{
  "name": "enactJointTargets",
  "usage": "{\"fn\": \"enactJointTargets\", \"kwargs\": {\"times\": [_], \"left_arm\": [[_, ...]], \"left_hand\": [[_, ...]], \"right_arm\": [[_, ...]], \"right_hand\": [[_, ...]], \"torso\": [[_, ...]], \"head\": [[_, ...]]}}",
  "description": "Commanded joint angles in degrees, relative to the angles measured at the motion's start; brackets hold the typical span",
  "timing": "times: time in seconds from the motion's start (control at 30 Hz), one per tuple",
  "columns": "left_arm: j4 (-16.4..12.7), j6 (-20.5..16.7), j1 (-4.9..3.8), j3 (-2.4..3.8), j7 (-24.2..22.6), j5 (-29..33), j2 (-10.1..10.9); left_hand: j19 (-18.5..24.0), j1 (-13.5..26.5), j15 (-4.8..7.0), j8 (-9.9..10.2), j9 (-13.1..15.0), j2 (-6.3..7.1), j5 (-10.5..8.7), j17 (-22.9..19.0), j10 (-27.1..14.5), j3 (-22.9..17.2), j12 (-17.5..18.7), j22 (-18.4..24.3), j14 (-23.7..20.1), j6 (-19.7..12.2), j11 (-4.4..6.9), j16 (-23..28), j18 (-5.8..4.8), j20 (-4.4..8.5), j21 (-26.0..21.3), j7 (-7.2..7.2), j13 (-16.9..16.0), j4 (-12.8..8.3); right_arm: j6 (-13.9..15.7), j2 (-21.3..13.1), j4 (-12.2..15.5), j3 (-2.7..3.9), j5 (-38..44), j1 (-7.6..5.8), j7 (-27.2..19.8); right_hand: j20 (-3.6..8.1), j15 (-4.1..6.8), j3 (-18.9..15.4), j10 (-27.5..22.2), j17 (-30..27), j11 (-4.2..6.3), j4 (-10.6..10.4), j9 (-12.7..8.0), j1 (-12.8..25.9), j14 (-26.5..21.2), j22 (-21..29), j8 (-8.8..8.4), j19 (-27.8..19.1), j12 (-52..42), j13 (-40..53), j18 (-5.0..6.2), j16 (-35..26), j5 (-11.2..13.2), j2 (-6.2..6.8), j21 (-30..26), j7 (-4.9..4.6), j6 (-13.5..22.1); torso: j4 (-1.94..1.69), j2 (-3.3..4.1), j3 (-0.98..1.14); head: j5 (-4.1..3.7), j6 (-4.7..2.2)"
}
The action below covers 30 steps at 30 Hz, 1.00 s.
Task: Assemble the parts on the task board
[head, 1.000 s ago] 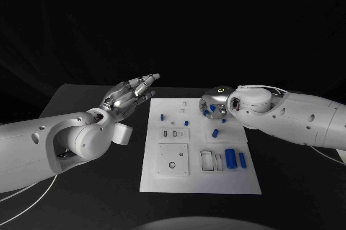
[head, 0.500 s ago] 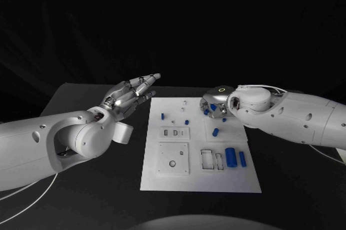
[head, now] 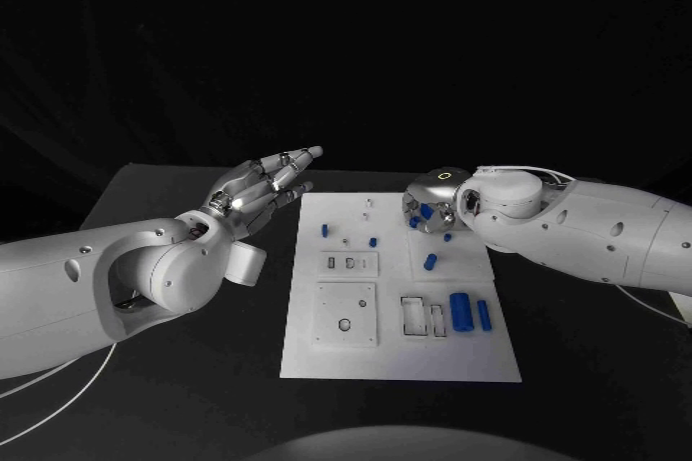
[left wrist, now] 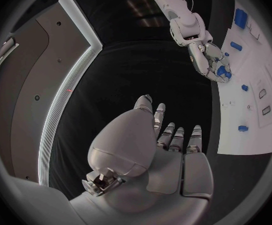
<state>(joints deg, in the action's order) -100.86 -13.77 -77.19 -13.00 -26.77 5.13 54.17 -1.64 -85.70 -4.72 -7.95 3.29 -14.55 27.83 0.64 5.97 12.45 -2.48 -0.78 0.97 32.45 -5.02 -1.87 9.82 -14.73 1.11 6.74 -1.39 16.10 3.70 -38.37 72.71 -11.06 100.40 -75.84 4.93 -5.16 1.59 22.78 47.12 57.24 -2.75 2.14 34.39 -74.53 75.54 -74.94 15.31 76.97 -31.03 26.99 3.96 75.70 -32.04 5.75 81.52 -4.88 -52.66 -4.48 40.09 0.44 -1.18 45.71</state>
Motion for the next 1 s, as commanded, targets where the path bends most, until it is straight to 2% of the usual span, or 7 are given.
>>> {"fn": "enactJointTargets", "kwargs": {"times": [0.03, 0.17, 0.33, 0.6, 0.73, 0.87, 1.0], "left_arm": [[0.03, 1.46, -0.03, 0.04, 0.16, -0.32, -0.19], [0.28, 1.73, 0.02, 0.03, 0.33, -0.32, -0.28], [0.47, 1.84, 0.09, 0.01, 0.54, -0.32, -0.16], [0.32, 1.41, 0.10, 0.01, 0.84, -0.32, 0.37], [0.24, 1.23, 0.09, 0.02, 0.96, -0.32, 0.48], [-0.20, 0.85, 0.07, 0.02, 1.21, -0.32, 0.80], [-0.49, 0.47, 0.05, 0.03, 1.42, -0.32, 1.02]], "left_hand": [[0.02, -0.54, -0.52, -0.37, 0.09, 0.08, 0.22, 0.06, 0.04, -0.37, -0.29, -0.06, 0.12, -0.03, -0.36, -0.24, 0.50, -0.37, 0.24, 0.24, -0.06, 0.10], [-0.07, -0.90, -0.73, -0.45, 0.10, -0.04, 0.48, 0.11, 0.06, -0.64, -0.43, -0.10, 0.23, 0.07, -0.48, -0.45, 0.50, -0.58, 0.30, 0.32, -0.07, 0.06], [-0.13, -1.28, -0.85, -0.47, 0.09, -0.07, 0.75, 0.14, 0.05, -0.90, -0.53, -0.12, 0.29, 0.06, -0.54, -0.58, 0.50, -0.72, 0.35, 0.37, -0.07, -0.04], [-0.23, -1.63, -0.97, -0.57, 0.11, 0.04, 1.06, 0.19, 0.16, -1.08, -0.70, -0.15, 0.40, 0.26, -0.60, -0.79, 0.51, -0.84, 0.43, 0.42, -0.10, -0.12], [-0.25, -1.68, -0.98, -0.59, 0.12, 0.08, 1.12, 0.20, 0.18, -1.10, -0.73, -0.16, 0.42, 0.30, -0.60, -0.83, 0.51, -0.86, 0.44, 0.43, -0.11, -0.14], [-0.29, -1.83, -1.01, -0.65, 0.14, 0.18, 1.27, 0.23, 0.27, -1.16, -0.84, -0.17, 0.50, 0.44, -0.61, -0.97, 0.51, -0.91, 0.47, 0.43, -0.13, -0.17], [-0.32, -1.92, -1.03, -0.71, 0.15, 0.26, 1.34, 0.25, 0.33, -1.18, -0.90, -0.18, 0.53, 0.59, -0.61, -1.03, 0.52, -0.93, 0.49, 0.43, -0.15, -0.19]], "right_arm": [[1.42, 0.00, -0.09, -0.08, -0.31, 0.27, -1.08], [3.37, -0.06, -0.10, -0.06, -0.61, 0.35, -1.42], [5.15, -0.36, 0.57, -0.01, -1.30, 0.33, -1.37], [6.58, 1.02, 1.33, 0.58, -2.71, -0.80, -1.13], [7.44, 3.33, -0.40, 1.04, -3.48, -1.50, -1.27], [6.52, 5.90, -2.96, 1.30, -4.84, -2.33, -1.19], [5.62, 7.52, -4.82, 1.45, -6.17, -2.69, -0.97]], "right_hand": [[0.68, 0.62, -0.61, 1.62, 0.17, 0.44, 0.11, 1.82, -0.40, 0.16, -2.14, 1.24, 0.28, -0.24, 0.21, -0.09, -0.09, 0.37, -0.80, -0.09, 0.00, -1.07], [0.95, 0.80, -1.01, 2.47, 0.12, 0.63, 0.08, 3.11, -0.29, 0.32, -2.35, 1.78, 0.50, 0.11, 0.13, -0.14, -0.18, 0.73, -0.95, -0.07, 0.13, -1.28], [1.08, 0.90, -1.37, 3.03, -0.35, 0.70, -0.11, 4.14, 0.01, 0.23, -2.28, 2.19, 0.44, 0.55, -0.01, -0.11, -0.50, 1.05, -0.97, -0.23, 0.27, -1.59], [1.11, 0.90, -1.42, 3.24, -0.82, 0.65, -0.12, 4.42, 0.02, 0.07, -2.13, 2.22, 0.30, 0.74, -0.08, -0.06, -0.77, 1.11, -0.97, -0.38, 0.26, -1.58], [1.15, 0.94, -1.36, 3.72, 0.95, 0.59, -0.03, 4.79, -0.06, 1.14, -3.34, 2.14, 1.55, 1.15, -0.28, -0.41, 0.05, 0.81, -0.87, 0.41, 0.19, -1.54], [1.16, 0.93, -1.35, 3.84, 0.95, 0.54, -0.05, 4.94, -0.01, 1.27, -3.41, 2.02, 1.64, 1.42, -0.40, -0.43, 0.06, 0.73, -0.81, 0.44, 0.14, -1.43], [1.15, 0.90, -1.29, 3.88, 1.18, 0.48, -0.08, 5.01, 0.01, 1.45, -3.56, 1.77, 1.80, 1.78, -0.55, -0.47, 0.15, 0.80, -0.81, 0.51, 0.10, -1.16]], "torso": [[-0.05, -0.02, 0.01], [-0.09, -0.06, -0.06], [-0.13, -0.11, -0.18], [-0.20, 0.17, -0.09], [-0.30, 0.39, -0.03], [-0.52, 0.61, 0.02], [-0.77, 0.70, 0.05]], "head": [[-0.01, 0.11], [-0.30, 0.33], [-0.44, 0.16], [-0.08, -0.21], [0.17, -0.43], [0.14, -0.52], [0.32, -0.22]]}}
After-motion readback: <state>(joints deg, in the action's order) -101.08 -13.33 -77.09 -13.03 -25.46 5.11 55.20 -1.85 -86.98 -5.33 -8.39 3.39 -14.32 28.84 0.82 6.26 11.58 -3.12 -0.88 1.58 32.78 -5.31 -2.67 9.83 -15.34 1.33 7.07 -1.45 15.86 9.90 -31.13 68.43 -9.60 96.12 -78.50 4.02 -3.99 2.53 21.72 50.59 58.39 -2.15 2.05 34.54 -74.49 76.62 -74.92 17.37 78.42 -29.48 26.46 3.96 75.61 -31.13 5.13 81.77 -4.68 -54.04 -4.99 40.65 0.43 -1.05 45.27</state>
